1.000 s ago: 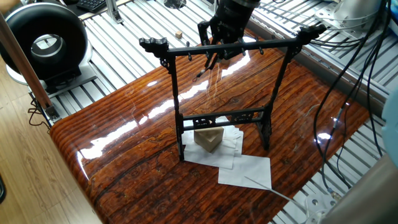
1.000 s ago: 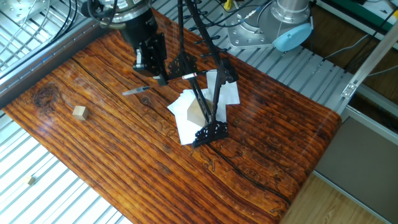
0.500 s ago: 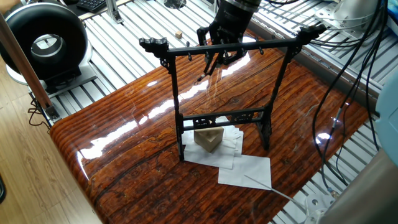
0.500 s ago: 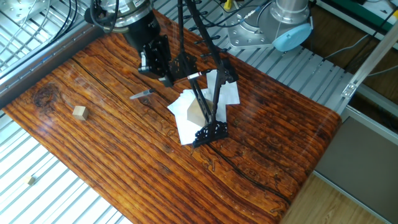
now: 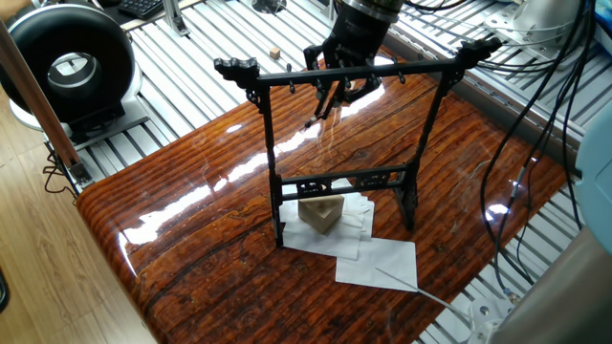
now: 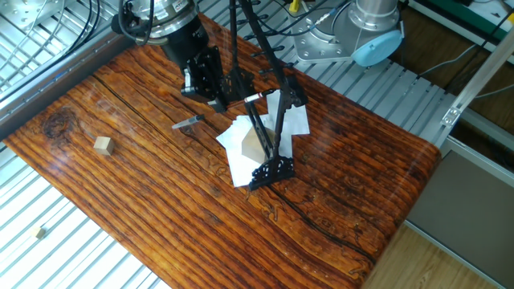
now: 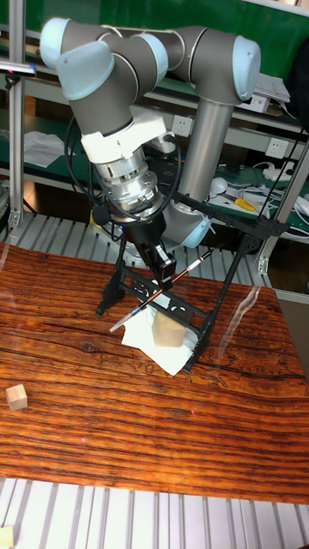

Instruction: Place the brush on the pen rack

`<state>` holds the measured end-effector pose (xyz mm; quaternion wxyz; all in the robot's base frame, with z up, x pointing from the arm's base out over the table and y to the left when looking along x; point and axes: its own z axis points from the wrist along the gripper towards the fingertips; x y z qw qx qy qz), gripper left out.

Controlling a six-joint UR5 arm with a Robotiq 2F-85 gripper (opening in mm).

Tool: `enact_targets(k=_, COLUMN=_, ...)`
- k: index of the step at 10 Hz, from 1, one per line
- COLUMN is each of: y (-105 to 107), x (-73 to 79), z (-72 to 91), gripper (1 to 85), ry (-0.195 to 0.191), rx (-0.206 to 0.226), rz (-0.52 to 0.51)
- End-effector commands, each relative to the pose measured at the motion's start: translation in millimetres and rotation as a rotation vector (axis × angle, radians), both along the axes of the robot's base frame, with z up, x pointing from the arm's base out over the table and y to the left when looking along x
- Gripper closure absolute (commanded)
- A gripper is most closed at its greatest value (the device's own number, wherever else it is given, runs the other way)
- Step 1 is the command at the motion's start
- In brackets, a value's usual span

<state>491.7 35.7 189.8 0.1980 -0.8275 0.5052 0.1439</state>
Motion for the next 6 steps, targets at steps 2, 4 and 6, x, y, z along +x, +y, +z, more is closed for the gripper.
enact_targets(k=2, y=-2.8, x=0.7, z=-0.5, gripper=84.7, ry=0.005, rx=-0.009, rz=-0.016)
enact_targets(k=4, y=-7.8, x=0.3, z=-3.1, gripper=84.7, ry=0.010, rx=-0.030, rz=-0.022)
enact_targets(k=6, y=-10.9, x=-0.1, z=-4.2, gripper=84.7, ry=0.012, rx=-0.043, rz=-0.024)
